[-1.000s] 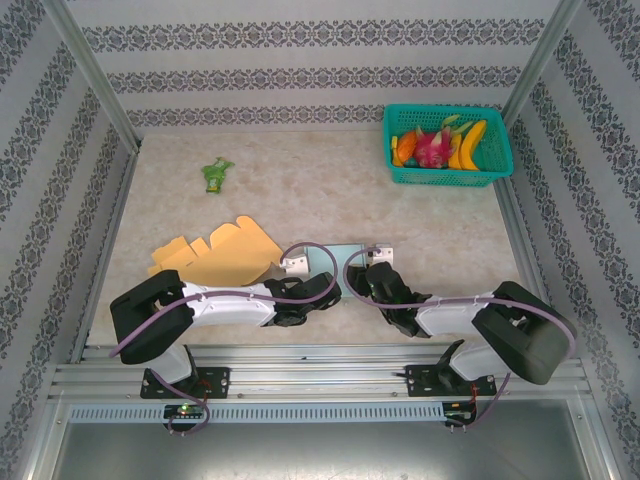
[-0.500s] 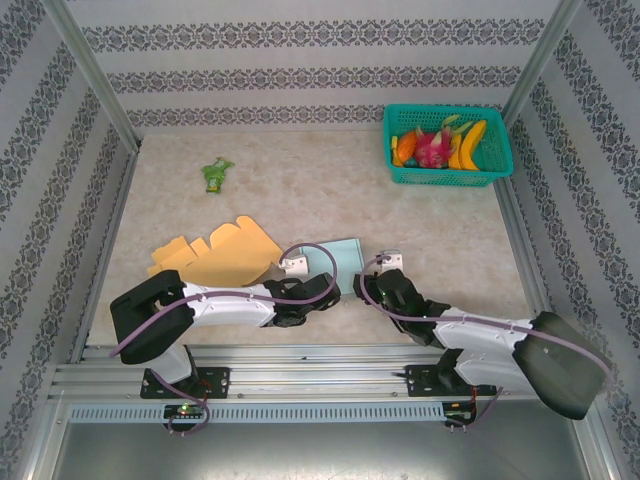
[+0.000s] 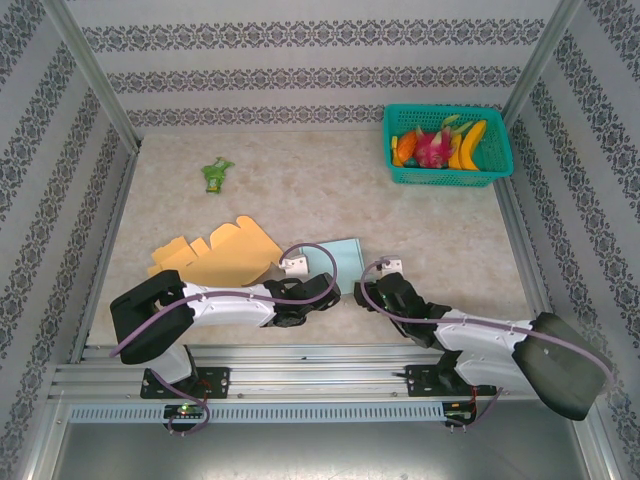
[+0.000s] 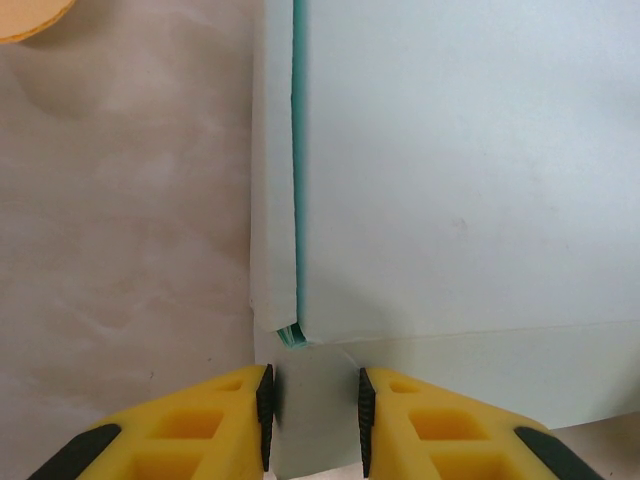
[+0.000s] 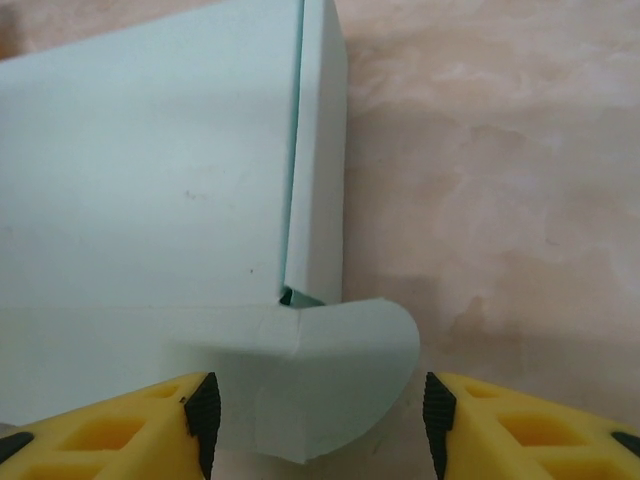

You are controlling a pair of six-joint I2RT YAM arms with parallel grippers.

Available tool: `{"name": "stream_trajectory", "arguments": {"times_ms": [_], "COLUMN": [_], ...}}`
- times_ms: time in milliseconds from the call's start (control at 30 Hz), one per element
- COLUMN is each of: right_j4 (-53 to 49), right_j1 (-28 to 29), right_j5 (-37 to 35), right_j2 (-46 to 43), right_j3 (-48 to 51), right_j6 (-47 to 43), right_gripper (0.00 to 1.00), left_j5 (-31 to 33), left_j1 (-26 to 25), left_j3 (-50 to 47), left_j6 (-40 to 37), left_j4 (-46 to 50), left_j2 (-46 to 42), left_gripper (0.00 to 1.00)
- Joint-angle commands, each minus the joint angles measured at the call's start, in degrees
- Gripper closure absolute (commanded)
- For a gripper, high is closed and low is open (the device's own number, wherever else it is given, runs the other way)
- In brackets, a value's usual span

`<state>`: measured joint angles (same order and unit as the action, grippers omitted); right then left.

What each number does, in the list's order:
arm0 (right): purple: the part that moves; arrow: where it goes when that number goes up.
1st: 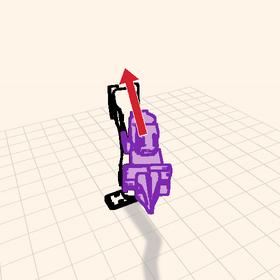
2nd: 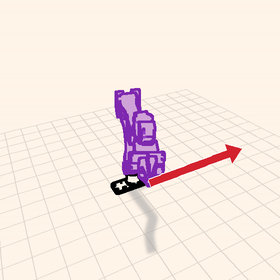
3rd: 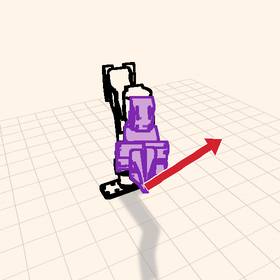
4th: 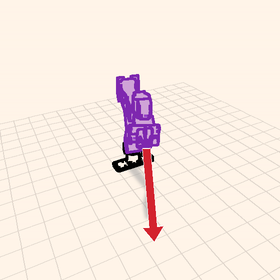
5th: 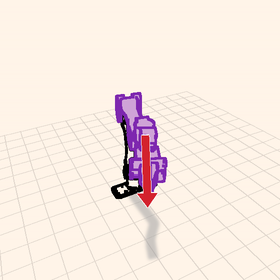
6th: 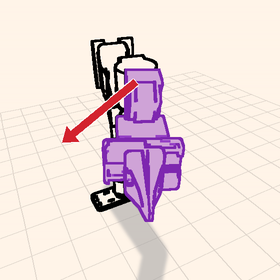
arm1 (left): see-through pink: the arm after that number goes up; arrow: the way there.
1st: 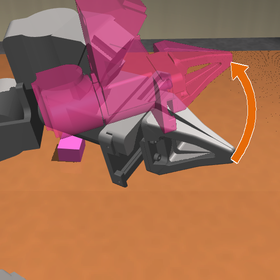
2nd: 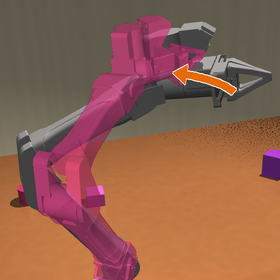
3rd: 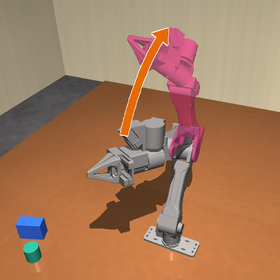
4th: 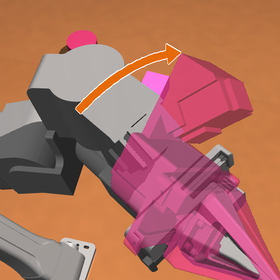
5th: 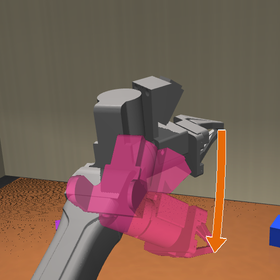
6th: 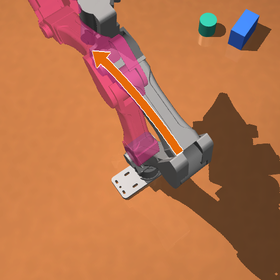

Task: Fold the paper box

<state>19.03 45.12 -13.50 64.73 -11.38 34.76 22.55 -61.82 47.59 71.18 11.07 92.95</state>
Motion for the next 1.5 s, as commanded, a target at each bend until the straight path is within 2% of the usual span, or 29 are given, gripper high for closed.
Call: {"name": "stream_trajectory", "arguments": {"times_ms": [0, 367, 700, 867, 1367, 1467], "right_j4": [1.4, 1.7, 1.3, -0.6, -3.9, -3.9], "right_j1": [-0.7, -2.2, -1.8, -1.9, -2.0, -2.1], "right_j5": [2.2, 5.6, 9.0, 9.9, 12.8, 11.3], "right_j2": [1.4, 4.7, 4.4, 2.8, 0.7, 0.2], "right_j3": [-2.0, -4.3, -4.3, -4.6, -5.9, -5.4], "right_j6": [-0.3, -1.9, -0.3, 0.6, 2.5, 2.3], "right_gripper": [0.41, 0.42, 0.62, 0.65, 0.69, 0.69], "left_j5": [0.0, -0.7, -0.5, -0.7, -0.2, 1.0], "left_j1": [-0.4, -0.4, -0.4, -0.4, -0.4, -0.4], "left_j3": [0.0, 0.6, 1.5, 2.0, 2.8, 2.6], "left_j6": [0.5, -0.1, -0.3, -0.4, -0.6, -0.4], "left_j4": [0.2, -0.1, 0.5, 0.7, 1.9, 2.8], "left_j2": [0.3, 0.3, 0.7, 0.8, 0.6, 0.0], "left_gripper": [0.7, 0.7, 0.7, 0.7, 0.7, 0.64]}}
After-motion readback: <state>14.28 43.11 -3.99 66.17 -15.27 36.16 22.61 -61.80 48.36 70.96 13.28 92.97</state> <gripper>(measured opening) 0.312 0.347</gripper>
